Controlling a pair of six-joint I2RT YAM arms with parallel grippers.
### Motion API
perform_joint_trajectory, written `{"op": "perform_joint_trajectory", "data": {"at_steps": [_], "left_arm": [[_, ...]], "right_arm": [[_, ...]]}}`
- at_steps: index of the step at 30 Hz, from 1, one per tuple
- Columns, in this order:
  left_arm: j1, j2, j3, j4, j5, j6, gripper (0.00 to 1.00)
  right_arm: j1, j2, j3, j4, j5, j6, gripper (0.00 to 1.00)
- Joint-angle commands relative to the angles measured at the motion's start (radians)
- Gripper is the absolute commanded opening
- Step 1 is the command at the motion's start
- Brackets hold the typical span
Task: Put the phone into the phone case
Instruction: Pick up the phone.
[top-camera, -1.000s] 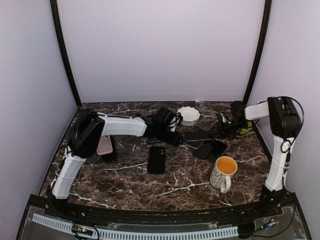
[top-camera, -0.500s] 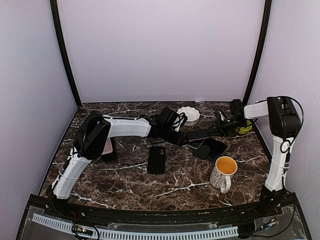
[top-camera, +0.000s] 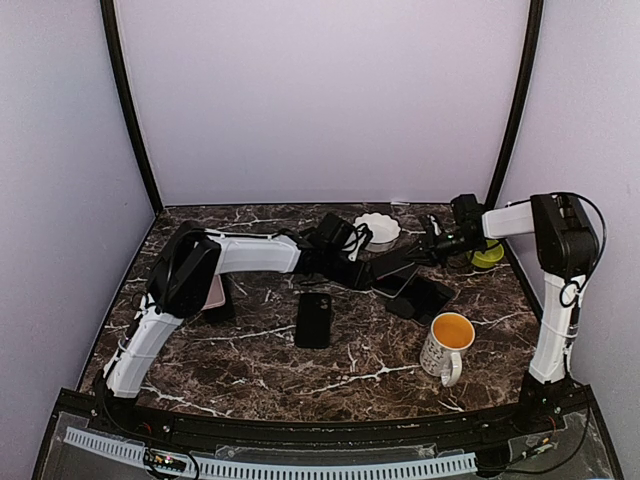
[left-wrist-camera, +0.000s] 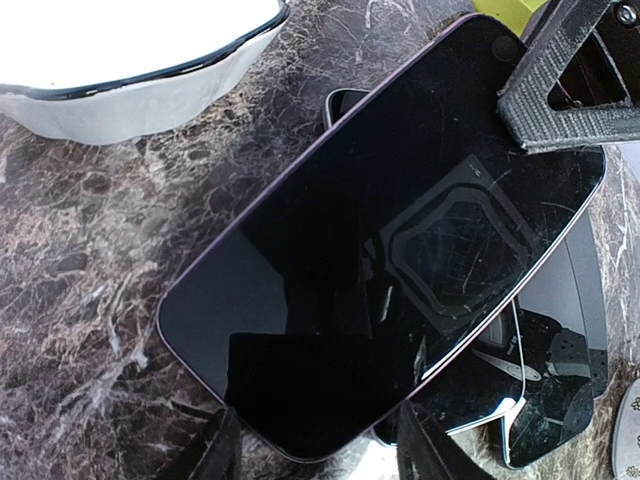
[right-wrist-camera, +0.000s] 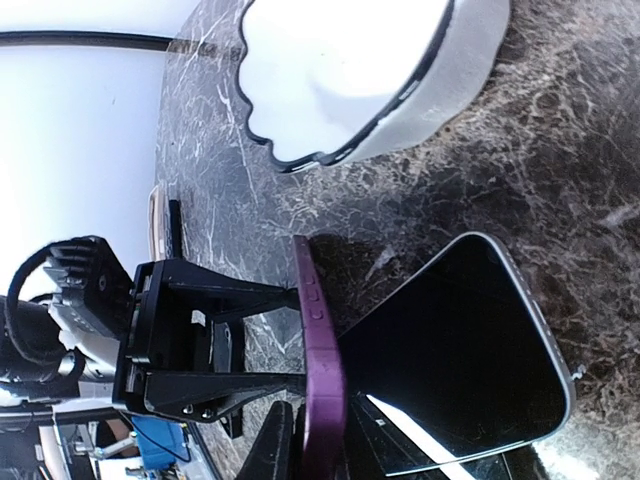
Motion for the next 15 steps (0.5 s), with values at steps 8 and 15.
{"op": "perform_joint_trajectory", "data": {"at_steps": [8, 15], "left_arm": [[-0.007, -0.221, -0.045, -0.149, 0.058, 0.205, 0.6], [0.007, -0.611, -0.291, -0.231, 0.237, 0.365, 0.77]], "right_arm": [[0.052, -0.161, 0.133, -0.243, 0.117, -0.196, 0.0], [0.172, -0.278, 0.286, -0.523, 0.176, -0.485, 0.0]]}}
